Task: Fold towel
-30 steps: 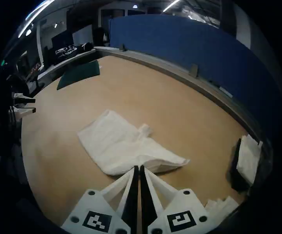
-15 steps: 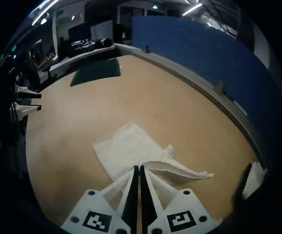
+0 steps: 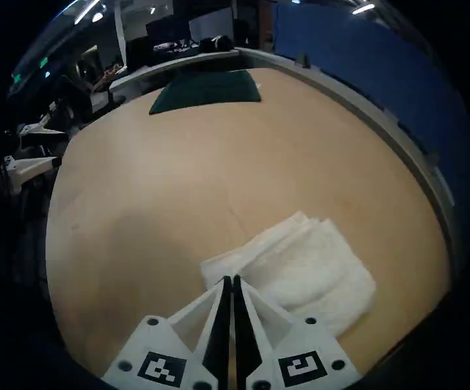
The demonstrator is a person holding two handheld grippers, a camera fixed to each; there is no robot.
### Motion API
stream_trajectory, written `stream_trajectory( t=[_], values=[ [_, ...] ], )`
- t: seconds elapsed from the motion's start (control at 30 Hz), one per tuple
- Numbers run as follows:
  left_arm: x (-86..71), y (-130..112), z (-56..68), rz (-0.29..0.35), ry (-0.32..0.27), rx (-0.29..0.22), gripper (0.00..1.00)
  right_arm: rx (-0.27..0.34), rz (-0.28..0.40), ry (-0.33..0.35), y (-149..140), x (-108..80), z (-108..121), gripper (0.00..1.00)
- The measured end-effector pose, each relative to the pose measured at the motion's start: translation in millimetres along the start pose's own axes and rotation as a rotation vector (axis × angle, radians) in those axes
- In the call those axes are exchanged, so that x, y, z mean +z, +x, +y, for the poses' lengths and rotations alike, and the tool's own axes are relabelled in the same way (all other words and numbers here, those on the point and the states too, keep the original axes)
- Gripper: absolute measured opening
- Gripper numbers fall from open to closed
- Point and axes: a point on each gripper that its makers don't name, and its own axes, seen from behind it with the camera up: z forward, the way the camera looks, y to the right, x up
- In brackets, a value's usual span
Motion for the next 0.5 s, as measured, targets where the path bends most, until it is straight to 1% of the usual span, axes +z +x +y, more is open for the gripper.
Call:
stream_trajectory(
  t=[0.1, 0.17, 0.3, 0.5],
  values=[
    [-0.6, -2.7, 0.4, 0.001, -0.002, -0.001, 0.9, 0.012, -0.014, 0.008, -6.5, 7.4, -4.3, 0.03],
    [-0.6, -3.3, 1.0, 0.001, -0.004, -0.001, 0.9, 0.019, -0.013, 0.009, -7.4, 8.0, -4.6, 0.03],
    [-0.2, -2.8, 2.4, 0.003, -0.008, 0.001, 0.9, 0.03, -0.012, 0.01, -7.5, 6.3, -3.5, 0.03],
    [0.1, -0.4, 2.4, 0.006, -0.009, 0.004, 0.9, 0.031, -0.011, 0.004, -7.8, 3.2, -1.1, 0.03]
  ],
)
